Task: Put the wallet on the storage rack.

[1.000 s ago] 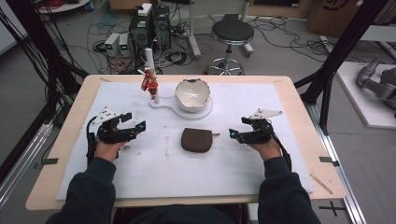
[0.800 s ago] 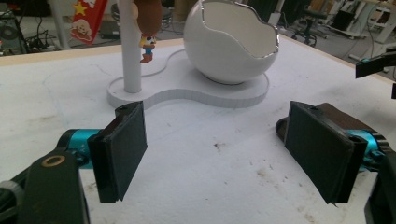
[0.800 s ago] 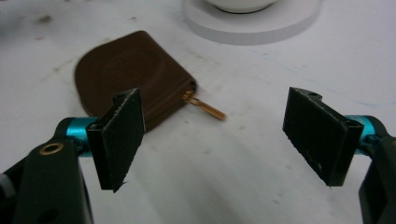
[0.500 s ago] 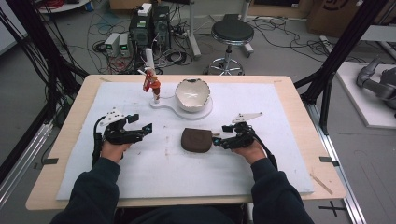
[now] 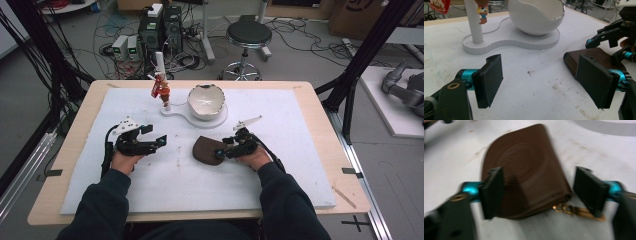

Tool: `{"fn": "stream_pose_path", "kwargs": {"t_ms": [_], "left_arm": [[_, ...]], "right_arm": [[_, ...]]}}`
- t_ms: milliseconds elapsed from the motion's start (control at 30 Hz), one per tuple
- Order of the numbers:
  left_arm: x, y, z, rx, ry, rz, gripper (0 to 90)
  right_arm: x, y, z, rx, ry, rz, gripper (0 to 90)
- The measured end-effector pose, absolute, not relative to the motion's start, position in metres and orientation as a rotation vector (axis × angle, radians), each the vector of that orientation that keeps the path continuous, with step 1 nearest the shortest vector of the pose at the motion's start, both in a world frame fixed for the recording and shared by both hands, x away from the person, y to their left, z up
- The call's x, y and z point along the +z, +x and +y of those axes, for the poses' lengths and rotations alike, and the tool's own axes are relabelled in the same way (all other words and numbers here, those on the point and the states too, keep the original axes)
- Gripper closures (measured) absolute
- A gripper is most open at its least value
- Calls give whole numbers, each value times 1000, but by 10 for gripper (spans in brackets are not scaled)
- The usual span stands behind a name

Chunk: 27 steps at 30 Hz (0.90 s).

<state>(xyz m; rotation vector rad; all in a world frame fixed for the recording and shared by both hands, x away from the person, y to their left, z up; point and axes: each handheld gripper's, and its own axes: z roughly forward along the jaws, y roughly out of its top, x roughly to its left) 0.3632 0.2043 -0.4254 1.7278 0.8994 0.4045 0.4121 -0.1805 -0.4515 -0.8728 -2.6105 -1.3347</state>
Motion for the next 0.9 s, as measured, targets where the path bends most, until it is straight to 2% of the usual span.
{"fn": "stream_pose_path", "kwargs": {"t_ms": [533,900], "left_arm": [[-432,367,180,277,1805,851,222],[-439,365,141,144,1906,751,281]], "right_arm": [[-438,390,-169,-1331,-678,-2835,371],[-431,378,-165,-1355,-538,-2950,414]]}}
